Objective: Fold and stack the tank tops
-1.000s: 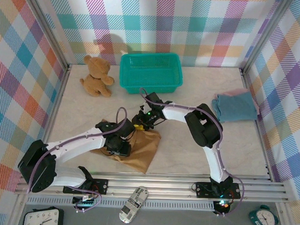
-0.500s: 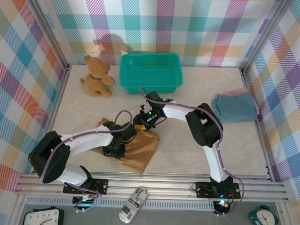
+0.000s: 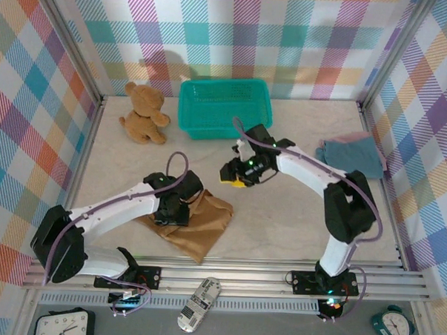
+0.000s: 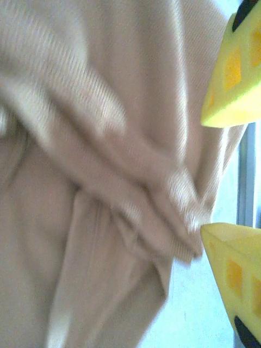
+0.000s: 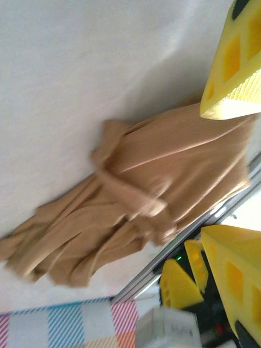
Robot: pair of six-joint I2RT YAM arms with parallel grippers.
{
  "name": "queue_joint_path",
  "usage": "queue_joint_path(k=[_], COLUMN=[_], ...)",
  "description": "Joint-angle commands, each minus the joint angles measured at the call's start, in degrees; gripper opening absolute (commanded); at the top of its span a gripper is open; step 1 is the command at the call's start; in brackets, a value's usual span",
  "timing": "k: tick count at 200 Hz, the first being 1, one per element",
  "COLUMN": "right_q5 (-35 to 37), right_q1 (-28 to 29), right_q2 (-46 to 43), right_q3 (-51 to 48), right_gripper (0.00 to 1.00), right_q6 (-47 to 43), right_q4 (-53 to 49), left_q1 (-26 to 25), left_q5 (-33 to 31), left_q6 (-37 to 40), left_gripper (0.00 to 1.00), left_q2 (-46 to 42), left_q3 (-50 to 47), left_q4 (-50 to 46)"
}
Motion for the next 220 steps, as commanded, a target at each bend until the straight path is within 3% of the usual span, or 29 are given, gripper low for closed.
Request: queue_joint_path(k=[1,29,63,92,120,143,164,220], right_q5=[1.98,0.06,-2.32,-3.89,-3.74,-3.96,-3.68,0.39], right_q1=[1.03,2.81,4.08,4.72,3.97,1.31,-1.94,-11.98], right_q2=[-0.98,1.23,5.6,8.25,7.07,5.19,2.91,-2.75], right_q3=[-7.05,-9.6,-10.44,-9.34,-10.45,-10.73,-10.37,-6.81], right_gripper=[0.55,0.57,0.55,0.45,0.22,0.08,0.06,0.05], right_q6=[-1.29,1.42,3.21,2.71,1.93,-0.28,-4.26,-16.58], right_q4=[-1.28,5.08,9.84,9.6,6.75,2.46,-3.52,-21.04], left_q1=[-6.52,-12.87,-18.52,-20.41,-20.55,-20.6,-20.61,-20.59], left_q5=[4.45,6.09,6.77,5.4,3.39,4.6,7.2,21.9], left_q6=[-0.03,1.3,2.92,5.01,5.56,6.34,8.66,10.2], left_gripper=[0.54,0.6,0.6,0.57,0.45,0.17,0.01,0.0], left_q2=[-0.41,2.46,8.09,14.25,17.2,18.91,18.85,23.21], left_q3=[0.52,-1.09,-2.79,-2.39,-2.41,-1.39,2.83,23.49], left_q4=[6.11,12.77,17.27,14.13,9.77,7.48,6.19,8.84])
